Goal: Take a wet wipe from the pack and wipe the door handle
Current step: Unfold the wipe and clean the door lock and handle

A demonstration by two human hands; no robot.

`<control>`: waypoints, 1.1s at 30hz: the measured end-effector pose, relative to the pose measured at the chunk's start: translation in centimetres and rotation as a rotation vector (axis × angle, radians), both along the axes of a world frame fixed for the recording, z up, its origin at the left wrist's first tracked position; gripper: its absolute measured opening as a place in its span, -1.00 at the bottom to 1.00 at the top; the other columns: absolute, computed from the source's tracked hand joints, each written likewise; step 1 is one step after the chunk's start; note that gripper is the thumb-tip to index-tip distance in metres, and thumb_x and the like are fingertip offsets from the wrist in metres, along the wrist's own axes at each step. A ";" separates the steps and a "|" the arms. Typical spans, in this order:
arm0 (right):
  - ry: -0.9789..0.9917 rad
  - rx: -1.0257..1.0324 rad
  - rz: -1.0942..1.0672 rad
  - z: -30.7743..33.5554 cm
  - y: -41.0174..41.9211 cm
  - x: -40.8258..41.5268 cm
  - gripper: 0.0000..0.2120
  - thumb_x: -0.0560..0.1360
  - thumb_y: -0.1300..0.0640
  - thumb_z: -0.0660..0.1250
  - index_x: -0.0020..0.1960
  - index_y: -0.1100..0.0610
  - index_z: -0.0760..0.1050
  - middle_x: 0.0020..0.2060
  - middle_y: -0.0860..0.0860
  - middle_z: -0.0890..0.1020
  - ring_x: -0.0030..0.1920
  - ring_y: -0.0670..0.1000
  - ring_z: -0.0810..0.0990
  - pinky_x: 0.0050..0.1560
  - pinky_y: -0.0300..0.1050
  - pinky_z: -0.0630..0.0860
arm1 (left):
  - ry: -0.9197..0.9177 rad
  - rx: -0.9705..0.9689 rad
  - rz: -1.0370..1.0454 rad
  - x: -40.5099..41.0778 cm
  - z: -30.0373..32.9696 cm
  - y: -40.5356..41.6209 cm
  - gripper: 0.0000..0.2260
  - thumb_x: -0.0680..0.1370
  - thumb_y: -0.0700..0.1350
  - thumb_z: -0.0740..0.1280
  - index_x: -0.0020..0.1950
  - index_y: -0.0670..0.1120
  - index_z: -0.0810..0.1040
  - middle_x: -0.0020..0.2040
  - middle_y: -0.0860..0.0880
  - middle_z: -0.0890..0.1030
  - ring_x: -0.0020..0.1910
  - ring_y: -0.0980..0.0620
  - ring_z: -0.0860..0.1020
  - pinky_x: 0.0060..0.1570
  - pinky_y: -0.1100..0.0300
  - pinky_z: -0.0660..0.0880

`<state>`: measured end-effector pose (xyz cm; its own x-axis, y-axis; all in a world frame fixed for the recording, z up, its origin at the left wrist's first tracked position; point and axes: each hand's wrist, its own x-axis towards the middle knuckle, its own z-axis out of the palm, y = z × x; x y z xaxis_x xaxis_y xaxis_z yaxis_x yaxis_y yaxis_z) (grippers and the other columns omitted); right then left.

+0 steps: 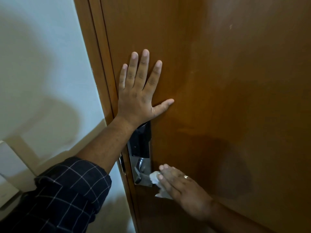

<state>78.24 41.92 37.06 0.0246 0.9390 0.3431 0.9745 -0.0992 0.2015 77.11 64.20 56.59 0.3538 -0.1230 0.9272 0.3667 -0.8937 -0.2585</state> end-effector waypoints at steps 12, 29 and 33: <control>1.392 0.694 -0.651 0.4 3.8 -7.1 -0.53 0.57 0.41 0.16 0.43 0.10 0.33 0.38 -0.01 0.44 0.39 -0.04 0.37 0.42 -0.09 0.31 | 0.017 -0.004 0.010 -0.3 0.0 -0.2 -0.18 0.49 0.44 0.13 0.58 -0.05 0.10 0.56 -0.26 0.23 0.55 -0.27 0.14 0.54 -0.15 -0.06; 1.370 0.852 -0.624 -0.5 -0.5 -7.1 -0.57 0.57 0.41 0.19 0.34 0.06 0.48 0.29 -0.10 0.53 0.33 -0.06 0.44 0.36 0.02 0.41 | 0.005 -0.001 -0.015 -0.2 -0.1 -0.2 -0.19 0.50 0.42 0.15 0.58 -0.06 0.09 0.55 -0.28 0.24 0.54 -0.29 0.16 0.52 -0.20 0.00; 1.297 0.755 -0.577 1.0 0.9 -6.5 -0.55 0.58 0.43 0.14 0.41 0.13 0.36 0.34 0.01 0.49 0.34 0.00 0.45 0.37 0.03 0.40 | 0.018 -0.013 -0.007 -0.3 0.0 -0.2 -0.19 0.50 0.42 0.14 0.58 -0.05 0.09 0.55 -0.27 0.24 0.54 -0.29 0.16 0.52 -0.22 0.02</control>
